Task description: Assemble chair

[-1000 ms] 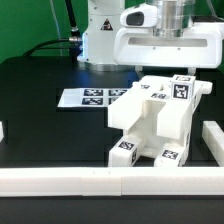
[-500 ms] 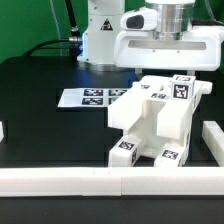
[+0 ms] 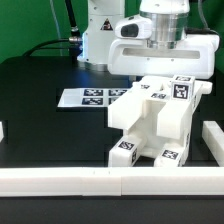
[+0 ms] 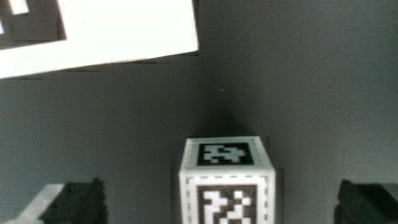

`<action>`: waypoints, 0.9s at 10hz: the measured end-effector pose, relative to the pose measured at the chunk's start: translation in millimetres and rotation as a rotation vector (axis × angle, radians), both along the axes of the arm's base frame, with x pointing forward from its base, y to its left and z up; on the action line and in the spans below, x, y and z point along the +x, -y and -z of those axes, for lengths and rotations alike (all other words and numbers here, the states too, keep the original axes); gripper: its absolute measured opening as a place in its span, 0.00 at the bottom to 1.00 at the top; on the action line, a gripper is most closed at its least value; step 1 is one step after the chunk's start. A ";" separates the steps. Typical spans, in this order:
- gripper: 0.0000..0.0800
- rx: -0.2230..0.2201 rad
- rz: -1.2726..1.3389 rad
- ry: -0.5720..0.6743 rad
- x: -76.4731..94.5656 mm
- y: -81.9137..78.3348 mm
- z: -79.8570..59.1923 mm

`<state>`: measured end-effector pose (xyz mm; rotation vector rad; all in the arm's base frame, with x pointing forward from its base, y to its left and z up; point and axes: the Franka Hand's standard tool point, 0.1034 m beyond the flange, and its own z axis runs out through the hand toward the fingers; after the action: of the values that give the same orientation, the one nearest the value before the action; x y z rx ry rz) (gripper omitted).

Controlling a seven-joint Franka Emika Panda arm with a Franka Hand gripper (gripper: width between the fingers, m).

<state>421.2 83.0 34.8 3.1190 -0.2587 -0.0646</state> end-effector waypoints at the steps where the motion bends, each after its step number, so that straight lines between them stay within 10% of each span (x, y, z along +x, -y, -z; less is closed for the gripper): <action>1: 0.81 0.000 -0.001 0.000 -0.2 -0.2 0.2; 9: 0.81 -0.014 -0.009 -0.022 -2.9 0.8 16.6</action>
Offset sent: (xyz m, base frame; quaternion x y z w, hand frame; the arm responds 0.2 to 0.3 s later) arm 0.0035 -0.0073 -0.0113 -0.0084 0.0025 -0.0120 0.9999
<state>418.4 82.2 18.2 3.1038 -0.2443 -0.0963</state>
